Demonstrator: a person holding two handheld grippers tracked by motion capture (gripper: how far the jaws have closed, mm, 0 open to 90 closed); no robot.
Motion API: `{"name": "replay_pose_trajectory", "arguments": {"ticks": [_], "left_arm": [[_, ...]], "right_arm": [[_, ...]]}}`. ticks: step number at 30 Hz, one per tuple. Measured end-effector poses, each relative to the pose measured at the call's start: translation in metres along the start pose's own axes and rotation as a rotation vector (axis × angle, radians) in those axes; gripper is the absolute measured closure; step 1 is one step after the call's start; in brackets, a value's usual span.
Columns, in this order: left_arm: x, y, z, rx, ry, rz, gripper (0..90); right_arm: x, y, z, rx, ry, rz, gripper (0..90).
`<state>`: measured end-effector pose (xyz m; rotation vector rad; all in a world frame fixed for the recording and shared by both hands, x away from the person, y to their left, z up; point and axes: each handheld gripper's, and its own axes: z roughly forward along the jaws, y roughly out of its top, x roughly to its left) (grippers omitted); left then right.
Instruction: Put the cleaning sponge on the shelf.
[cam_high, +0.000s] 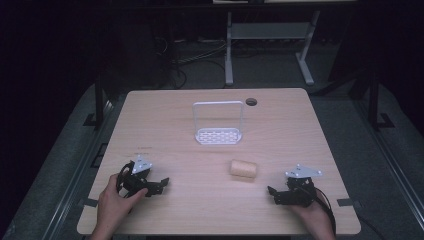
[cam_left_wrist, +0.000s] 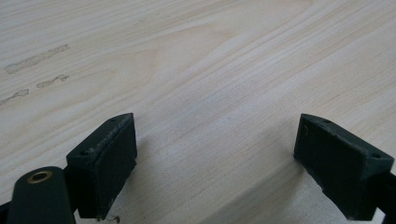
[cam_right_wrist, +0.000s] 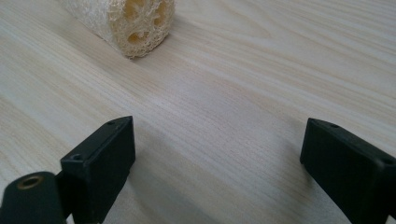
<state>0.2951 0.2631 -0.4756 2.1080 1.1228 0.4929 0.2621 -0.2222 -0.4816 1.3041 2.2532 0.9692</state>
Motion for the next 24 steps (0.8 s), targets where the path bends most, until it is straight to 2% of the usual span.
{"name": "replay_pose_trajectory", "arguments": {"ticks": [8,13,20,24], "left_arm": [[0.0,0.0,0.0,0.0,0.0,0.0,12.6],[0.0001,0.0,0.0,0.0,0.0,0.0,12.6],[0.0001,0.0,0.0,0.0,0.0,-0.001,12.6],[0.0,0.0,0.0,0.0,0.0,-0.001,12.6]], "right_arm": [[0.0001,-0.0001,0.0,-0.001,-0.001,-0.002,9.8],[-0.0011,-0.0007,-0.0008,-0.001,0.015,-0.016,9.8],[-0.0018,0.0024,-0.0023,0.029,0.027,-0.021,9.9],[-0.0023,0.0043,-0.0045,0.014,0.039,-0.017,9.9]]}}
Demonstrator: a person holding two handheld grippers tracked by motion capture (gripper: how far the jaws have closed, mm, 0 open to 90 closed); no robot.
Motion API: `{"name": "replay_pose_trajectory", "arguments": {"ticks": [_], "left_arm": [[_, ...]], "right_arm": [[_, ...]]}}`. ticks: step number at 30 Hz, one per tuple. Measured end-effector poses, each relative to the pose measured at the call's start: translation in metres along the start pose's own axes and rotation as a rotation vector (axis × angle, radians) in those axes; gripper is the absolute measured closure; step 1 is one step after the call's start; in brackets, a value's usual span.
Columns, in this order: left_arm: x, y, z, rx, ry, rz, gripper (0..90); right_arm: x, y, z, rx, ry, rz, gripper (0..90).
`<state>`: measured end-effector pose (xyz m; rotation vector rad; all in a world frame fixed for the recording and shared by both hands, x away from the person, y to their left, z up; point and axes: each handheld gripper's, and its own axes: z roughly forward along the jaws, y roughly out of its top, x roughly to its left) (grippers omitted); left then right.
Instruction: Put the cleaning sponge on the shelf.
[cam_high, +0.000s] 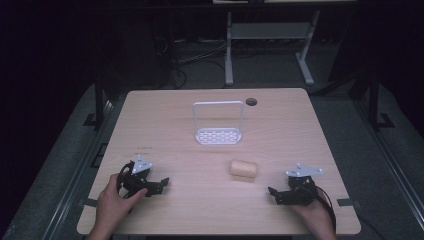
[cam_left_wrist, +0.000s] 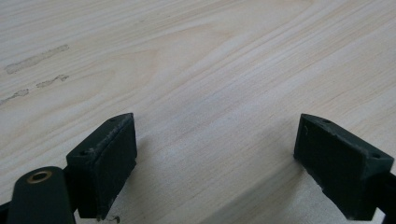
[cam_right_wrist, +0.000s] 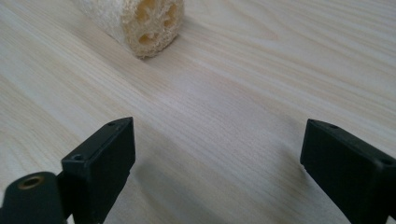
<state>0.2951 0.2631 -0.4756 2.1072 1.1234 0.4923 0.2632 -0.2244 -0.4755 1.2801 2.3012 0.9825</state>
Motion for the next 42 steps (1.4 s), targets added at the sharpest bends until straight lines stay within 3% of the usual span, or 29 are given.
{"name": "replay_pose_trajectory", "arguments": {"ticks": [24,42], "left_arm": [[0.0,0.0,0.0,0.001,0.0,0.001,12.6],[0.0,0.0,0.0,0.001,0.0,0.001,12.6]], "right_arm": [[-0.007,0.03,-0.006,-0.052,0.083,-0.055,9.8],[-0.009,0.053,0.005,-0.053,0.134,-0.102,8.9]]}}
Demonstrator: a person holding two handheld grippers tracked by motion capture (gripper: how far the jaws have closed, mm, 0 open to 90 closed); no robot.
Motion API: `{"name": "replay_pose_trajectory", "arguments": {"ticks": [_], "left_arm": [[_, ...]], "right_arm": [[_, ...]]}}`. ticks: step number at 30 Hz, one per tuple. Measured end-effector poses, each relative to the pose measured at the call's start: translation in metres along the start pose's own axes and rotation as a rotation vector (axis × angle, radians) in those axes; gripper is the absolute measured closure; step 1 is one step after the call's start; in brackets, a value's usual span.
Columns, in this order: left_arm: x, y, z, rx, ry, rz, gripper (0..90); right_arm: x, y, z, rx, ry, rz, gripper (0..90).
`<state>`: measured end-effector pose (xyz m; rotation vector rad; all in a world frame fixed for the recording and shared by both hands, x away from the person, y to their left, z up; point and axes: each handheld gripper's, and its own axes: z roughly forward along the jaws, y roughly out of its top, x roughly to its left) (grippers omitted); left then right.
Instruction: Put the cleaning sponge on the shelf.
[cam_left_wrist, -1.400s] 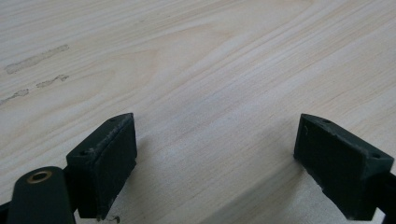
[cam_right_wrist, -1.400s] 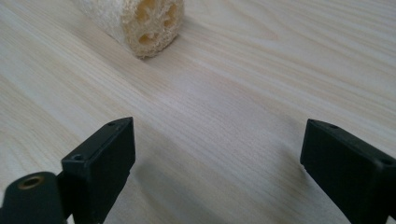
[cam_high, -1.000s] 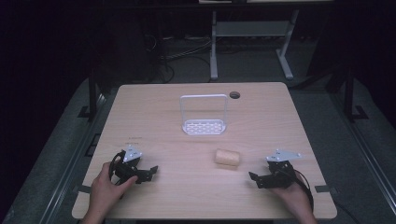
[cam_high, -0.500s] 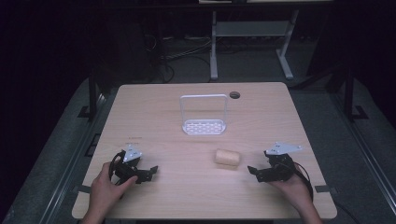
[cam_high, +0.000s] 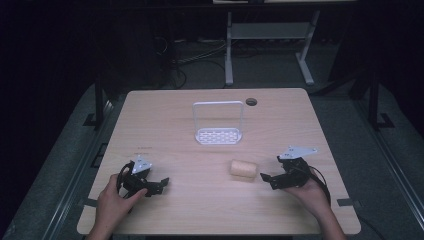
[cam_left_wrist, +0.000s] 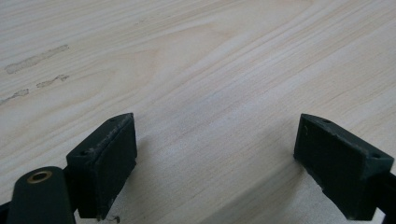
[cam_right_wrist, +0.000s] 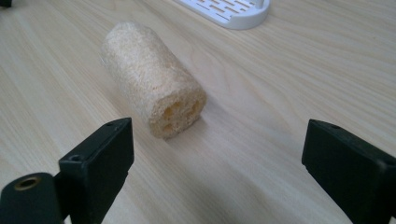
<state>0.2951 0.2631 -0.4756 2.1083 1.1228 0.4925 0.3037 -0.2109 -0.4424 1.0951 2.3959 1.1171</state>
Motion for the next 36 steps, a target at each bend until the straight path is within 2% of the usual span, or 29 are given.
{"name": "replay_pose_trajectory", "arguments": {"ticks": [36], "left_arm": [[0.0,0.0,0.0,0.0,0.0,0.0,12.6]], "right_arm": [[0.006,0.037,0.029,0.016,0.109,-0.108,7.9]]}}
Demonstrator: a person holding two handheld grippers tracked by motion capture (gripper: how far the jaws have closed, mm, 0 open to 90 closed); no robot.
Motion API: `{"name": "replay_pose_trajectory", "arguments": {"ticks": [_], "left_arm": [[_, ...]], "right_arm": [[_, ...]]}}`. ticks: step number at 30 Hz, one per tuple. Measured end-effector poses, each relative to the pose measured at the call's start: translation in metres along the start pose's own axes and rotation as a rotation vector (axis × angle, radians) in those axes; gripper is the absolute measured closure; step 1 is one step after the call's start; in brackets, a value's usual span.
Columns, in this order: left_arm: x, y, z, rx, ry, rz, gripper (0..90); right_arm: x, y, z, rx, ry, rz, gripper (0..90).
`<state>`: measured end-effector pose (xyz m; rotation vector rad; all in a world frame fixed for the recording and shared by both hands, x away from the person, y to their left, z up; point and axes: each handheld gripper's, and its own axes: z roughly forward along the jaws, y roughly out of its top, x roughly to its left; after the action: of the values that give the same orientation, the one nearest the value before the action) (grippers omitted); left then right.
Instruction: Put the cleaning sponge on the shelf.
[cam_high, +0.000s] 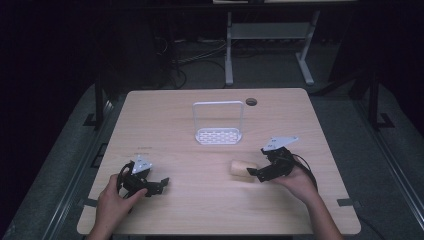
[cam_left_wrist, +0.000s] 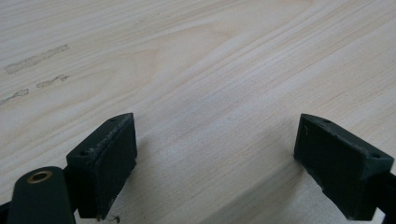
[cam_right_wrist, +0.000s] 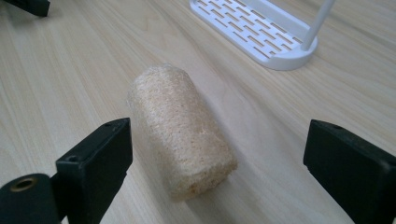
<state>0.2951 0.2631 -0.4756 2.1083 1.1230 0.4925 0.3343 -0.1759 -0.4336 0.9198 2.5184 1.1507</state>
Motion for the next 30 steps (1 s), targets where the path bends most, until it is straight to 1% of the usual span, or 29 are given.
{"name": "replay_pose_trajectory", "arguments": {"ticks": [6,9,10,11,13,17,23,30], "left_arm": [[0.0,0.0,0.0,0.0,0.0,0.0,12.6],[0.0,0.0,0.0,0.0,0.0,0.0,12.6],[0.0,0.0,0.0,0.0,0.0,0.0,12.6],[0.0,0.0,0.0,0.0,0.0,0.0,12.6],[0.0,0.0,0.0,0.0,0.0,0.0,12.6],[0.0,0.0,0.0,0.0,0.0,0.0,12.6],[0.0,0.0,0.0,0.0,0.0,0.0,12.6],[0.0,0.0,0.0,0.0,0.0,0.0,12.6]], "right_arm": [[0.001,0.006,0.008,0.008,0.018,-0.016,8.0],[0.001,0.009,0.012,0.01,0.027,-0.035,7.9],[0.002,0.01,0.013,0.011,0.032,-0.031,7.9],[0.001,0.01,0.014,0.012,0.036,-0.039,8.0],[0.002,0.012,0.017,0.011,0.045,-0.037,8.0],[0.003,0.013,0.023,0.029,0.064,-0.032,7.9],[0.004,0.015,0.03,0.046,0.104,-0.047,8.0],[0.004,0.016,0.037,0.054,0.136,-0.045,8.0]]}}
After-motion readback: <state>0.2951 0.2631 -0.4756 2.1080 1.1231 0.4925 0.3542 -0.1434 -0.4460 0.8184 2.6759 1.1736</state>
